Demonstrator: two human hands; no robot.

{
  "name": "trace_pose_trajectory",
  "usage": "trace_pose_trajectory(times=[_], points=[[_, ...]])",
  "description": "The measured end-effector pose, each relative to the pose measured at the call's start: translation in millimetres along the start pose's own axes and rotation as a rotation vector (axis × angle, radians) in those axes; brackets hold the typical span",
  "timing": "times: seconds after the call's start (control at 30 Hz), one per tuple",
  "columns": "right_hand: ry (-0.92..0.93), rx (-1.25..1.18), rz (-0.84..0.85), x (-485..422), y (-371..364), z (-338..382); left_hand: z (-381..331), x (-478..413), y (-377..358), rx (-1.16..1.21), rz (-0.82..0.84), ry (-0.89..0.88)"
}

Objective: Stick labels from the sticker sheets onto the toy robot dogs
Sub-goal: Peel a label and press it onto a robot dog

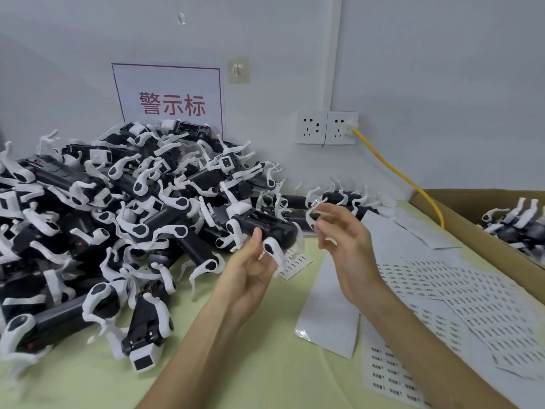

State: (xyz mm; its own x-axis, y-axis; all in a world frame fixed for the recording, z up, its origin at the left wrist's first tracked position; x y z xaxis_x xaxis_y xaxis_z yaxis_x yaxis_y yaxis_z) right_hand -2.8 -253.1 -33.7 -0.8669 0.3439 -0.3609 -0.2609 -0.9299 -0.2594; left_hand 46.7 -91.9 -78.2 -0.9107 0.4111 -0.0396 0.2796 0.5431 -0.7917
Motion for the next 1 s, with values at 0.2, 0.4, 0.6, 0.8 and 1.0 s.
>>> trace_pose_trajectory(times=[0.2, 0.4, 0.6, 0.8, 1.0], points=[[-0.346, -0.345, 0.383, 21, -31, -10, -11, 1, 3, 0.085, -0.074, -0.075], [-0.53, -0.366, 0.519, 45, -54, -31, -12, 6, 6, -0.005, -0.129, -0.035], [-0.506, -0.42, 0.475, 39, -49, -36, -13, 8, -3, 0.083, -0.048, -0.072], [-0.523, -0.399, 0.525, 39, -50, -35, -11, 6, -4, 0.079, -0.014, -0.103], [-0.543, -0.434, 0.56, 43, -53, -38, -3, 5, -1, -0.036, -0.035, -0.068]])
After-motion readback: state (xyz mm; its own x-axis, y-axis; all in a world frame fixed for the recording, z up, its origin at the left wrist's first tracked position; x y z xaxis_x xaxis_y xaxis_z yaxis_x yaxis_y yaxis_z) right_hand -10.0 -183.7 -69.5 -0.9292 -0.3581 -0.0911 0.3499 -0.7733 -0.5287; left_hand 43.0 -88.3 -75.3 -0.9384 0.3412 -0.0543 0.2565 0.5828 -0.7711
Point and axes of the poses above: each hand's wrist, its own x-axis away from the middle knuckle, its own y-axis out of the back of the hand, z = x × y, the point moved 5 cm from there along -x, towards the middle knuckle
